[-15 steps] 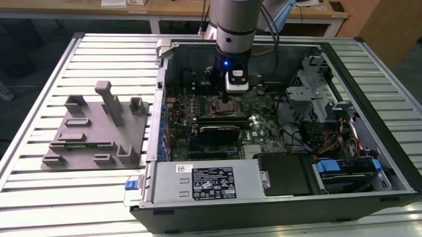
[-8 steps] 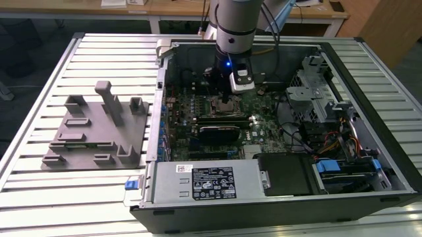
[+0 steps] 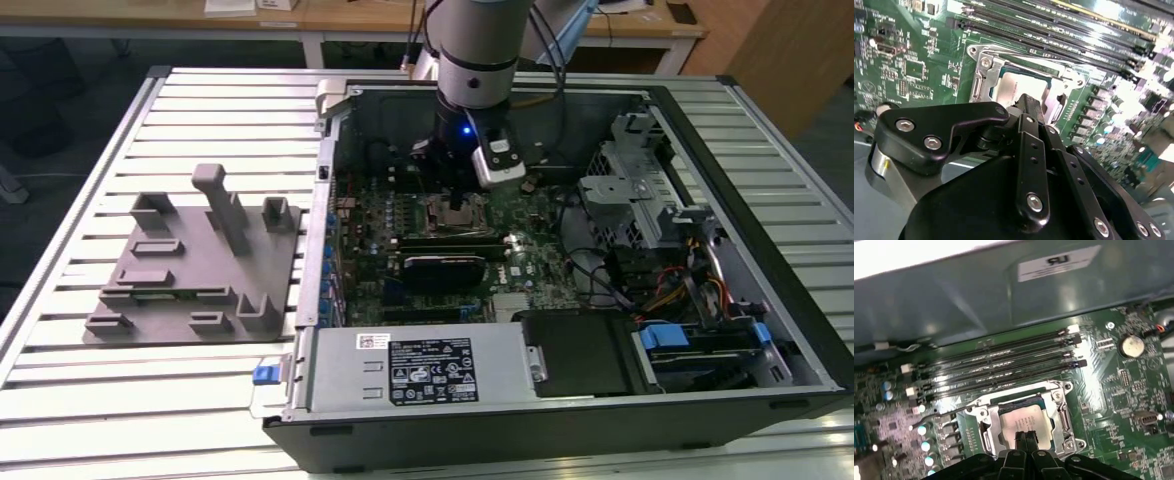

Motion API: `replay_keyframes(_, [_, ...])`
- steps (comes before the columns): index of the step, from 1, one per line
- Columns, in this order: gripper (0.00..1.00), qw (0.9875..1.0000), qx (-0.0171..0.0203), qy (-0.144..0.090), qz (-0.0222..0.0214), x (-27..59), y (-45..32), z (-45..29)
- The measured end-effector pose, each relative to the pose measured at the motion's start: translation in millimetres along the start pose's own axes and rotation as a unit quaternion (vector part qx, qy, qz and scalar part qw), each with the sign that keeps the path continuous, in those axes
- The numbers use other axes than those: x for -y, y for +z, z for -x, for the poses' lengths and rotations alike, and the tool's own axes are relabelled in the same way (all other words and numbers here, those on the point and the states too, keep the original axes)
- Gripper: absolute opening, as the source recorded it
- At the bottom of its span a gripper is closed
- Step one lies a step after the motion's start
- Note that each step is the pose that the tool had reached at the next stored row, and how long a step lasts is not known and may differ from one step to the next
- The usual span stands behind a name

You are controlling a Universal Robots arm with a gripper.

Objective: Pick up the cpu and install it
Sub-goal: 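Close the cpu cover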

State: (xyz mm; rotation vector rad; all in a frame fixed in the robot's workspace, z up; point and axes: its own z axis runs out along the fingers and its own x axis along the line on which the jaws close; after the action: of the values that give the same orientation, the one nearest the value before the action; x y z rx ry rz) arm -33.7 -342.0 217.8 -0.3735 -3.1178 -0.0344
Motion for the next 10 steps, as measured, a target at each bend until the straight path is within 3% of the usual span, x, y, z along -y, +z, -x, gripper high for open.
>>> replay_keyframes(4, [0.11, 0.9997, -0.0003, -0.026, 0.0000, 0.0, 0.2, -0.1])
replay_keyframes(10, [0.11, 0.9984, 0.0032, -0.056, 0.0037, 0.1, 2.6, 0.0])
